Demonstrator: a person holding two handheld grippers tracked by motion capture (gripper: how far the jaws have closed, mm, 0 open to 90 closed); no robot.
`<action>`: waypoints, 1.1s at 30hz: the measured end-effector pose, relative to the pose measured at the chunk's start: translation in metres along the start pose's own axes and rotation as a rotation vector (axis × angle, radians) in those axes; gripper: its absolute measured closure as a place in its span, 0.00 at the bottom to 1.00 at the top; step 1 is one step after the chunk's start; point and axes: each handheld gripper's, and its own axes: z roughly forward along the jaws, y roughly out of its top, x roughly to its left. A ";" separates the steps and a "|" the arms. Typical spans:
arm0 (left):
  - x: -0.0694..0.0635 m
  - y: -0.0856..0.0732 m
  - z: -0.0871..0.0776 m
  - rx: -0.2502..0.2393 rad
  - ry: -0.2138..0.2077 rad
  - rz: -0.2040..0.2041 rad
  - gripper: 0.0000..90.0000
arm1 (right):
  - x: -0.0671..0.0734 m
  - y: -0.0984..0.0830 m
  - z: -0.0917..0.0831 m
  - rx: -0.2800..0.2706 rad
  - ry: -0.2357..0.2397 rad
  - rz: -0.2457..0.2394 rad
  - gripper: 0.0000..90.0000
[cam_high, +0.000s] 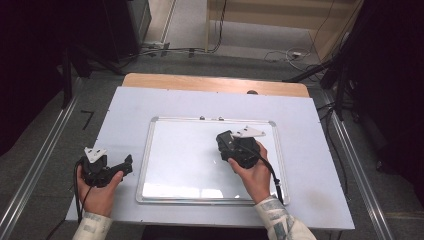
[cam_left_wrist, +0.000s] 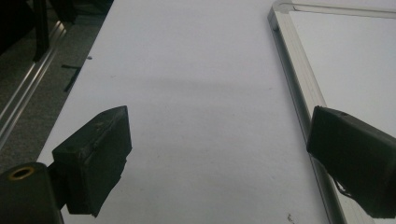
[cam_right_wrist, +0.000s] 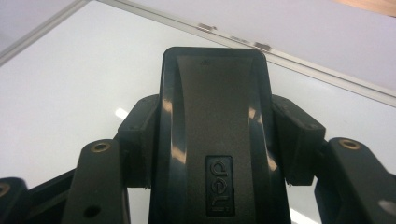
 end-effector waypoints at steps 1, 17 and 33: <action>0.000 0.000 0.000 0.001 0.000 -0.001 0.08 | -0.003 -0.002 -0.002 -0.001 -0.006 0.004 0.43; 0.000 0.000 0.000 0.001 0.004 -0.003 0.08 | -0.036 -0.038 -0.037 -0.012 -0.110 0.090 0.43; 0.000 0.000 0.001 0.001 -0.002 -0.001 0.08 | -0.061 -0.076 -0.055 0.002 -0.216 0.201 0.43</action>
